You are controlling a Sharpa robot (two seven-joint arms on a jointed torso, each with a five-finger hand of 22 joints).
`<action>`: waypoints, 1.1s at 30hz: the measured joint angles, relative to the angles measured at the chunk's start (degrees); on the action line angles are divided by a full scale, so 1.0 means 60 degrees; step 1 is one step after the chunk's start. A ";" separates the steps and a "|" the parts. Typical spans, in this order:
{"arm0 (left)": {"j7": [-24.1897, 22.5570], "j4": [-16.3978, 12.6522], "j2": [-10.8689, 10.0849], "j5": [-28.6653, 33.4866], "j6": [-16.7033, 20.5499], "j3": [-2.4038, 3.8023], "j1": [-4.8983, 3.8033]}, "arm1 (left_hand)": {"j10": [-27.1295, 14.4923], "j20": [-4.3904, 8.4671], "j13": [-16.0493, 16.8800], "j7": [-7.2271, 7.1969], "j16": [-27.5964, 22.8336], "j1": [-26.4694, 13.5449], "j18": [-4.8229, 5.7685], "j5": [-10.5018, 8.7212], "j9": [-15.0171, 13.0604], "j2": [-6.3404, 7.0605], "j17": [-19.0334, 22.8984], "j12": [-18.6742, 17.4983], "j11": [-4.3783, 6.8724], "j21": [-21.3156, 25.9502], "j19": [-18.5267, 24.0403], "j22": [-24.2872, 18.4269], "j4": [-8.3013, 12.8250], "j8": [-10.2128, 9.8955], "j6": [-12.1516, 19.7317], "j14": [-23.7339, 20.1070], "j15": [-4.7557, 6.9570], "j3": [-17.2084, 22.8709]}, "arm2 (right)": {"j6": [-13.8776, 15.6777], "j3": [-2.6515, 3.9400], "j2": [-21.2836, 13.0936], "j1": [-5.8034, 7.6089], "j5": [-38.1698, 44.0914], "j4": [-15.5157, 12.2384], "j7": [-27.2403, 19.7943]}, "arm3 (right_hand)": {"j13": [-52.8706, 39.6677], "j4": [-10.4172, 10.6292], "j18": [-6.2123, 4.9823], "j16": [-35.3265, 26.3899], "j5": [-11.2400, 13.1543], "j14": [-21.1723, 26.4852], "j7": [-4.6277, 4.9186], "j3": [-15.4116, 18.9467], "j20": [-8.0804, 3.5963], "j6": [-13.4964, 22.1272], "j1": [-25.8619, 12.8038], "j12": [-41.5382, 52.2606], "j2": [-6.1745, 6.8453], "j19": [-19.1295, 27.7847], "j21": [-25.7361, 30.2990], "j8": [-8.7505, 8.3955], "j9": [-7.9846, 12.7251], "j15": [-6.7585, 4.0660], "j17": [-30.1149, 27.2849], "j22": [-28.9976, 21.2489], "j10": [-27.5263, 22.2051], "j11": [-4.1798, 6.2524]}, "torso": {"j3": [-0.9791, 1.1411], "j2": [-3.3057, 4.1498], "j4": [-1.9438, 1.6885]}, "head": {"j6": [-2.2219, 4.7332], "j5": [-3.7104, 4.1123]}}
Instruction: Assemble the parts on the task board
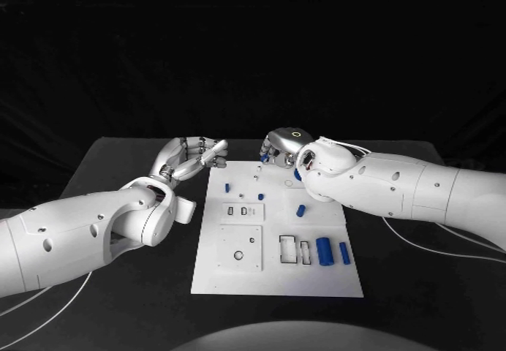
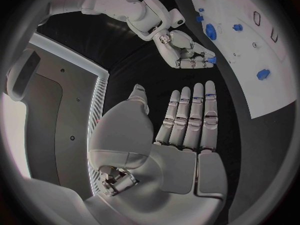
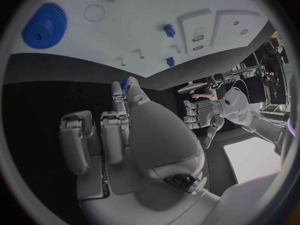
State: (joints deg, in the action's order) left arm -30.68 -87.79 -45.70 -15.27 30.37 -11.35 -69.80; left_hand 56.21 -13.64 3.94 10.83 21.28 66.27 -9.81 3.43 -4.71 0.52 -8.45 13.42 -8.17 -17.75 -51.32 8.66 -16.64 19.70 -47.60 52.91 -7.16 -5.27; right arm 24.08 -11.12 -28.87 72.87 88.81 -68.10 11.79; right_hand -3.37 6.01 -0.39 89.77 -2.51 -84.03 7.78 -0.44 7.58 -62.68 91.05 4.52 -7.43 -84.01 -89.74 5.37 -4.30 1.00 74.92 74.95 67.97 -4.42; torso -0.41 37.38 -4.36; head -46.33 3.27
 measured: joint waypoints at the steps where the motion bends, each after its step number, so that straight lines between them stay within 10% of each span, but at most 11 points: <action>1: 0.0000 -0.0009 -0.0004 0.0000 0.0003 0.0000 -0.0009 | 0.0000 0.0000 0.0000 0.0000 0.0000 0.0000 0.0000 0.0000 0.0000 0.0000 -0.0004 0.0000 0.0000 0.0000 0.0000 -0.0003 0.0000 0.0000 0.0000 0.0000 0.0000 0.0000 | -0.0006 0.0000 0.0055 0.0000 0.0000 0.0074 -0.0021 | 0.0000 0.0001 0.0000 0.0000 0.0000 0.0000 0.0000 -0.0001 0.0000 0.0000 0.0000 -0.0038 0.0000 0.0000 0.0000 -0.0023 0.0000 0.0000 0.0000 0.0000 0.0000 0.0000 | -0.0005 0.0007 -0.0004 | 0.0000 -0.0019; 33: 0.0002 -0.0187 -0.0150 0.0000 0.0092 0.0004 -0.0220 | 0.0000 0.0000 -0.0002 -0.0034 0.0000 -0.0001 0.0000 0.0000 -0.0006 0.0001 -0.0012 0.0000 0.0000 0.0000 0.0000 -0.0002 0.0000 -0.0048 -0.0034 0.0000 0.0000 0.0001 | -0.0729 0.0003 0.0669 -0.0168 0.0205 0.0974 -0.0045 | 0.0003 0.0096 0.0001 0.0000 -0.0022 0.0000 -0.0075 -0.0088 0.0000 0.0038 -0.0002 -0.0131 0.0003 0.0000 0.0000 -0.0142 0.0000 0.0000 -0.0002 -0.0003 -0.0120 -0.0017 | -0.0079 0.0109 -0.0133 | -0.0127 -0.0083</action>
State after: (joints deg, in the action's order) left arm -30.66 -88.91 -46.60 -15.28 30.92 -11.32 -71.12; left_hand 56.22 -13.64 3.93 10.62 21.28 66.26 -9.81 3.43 -4.74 0.53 -8.52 13.42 -8.18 -17.75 -51.33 8.65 -16.65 19.41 -47.81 52.91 -7.16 -5.27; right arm 19.70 -11.10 -24.86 71.86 90.04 -62.25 11.52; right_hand -3.35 6.58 -0.39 89.77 -2.64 -84.03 7.32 -0.97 7.58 -62.46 91.04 3.74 -7.41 -84.01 -89.74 4.52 -4.31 1.01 74.91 74.93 67.25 -4.52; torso -0.88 38.03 -5.16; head -47.09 2.77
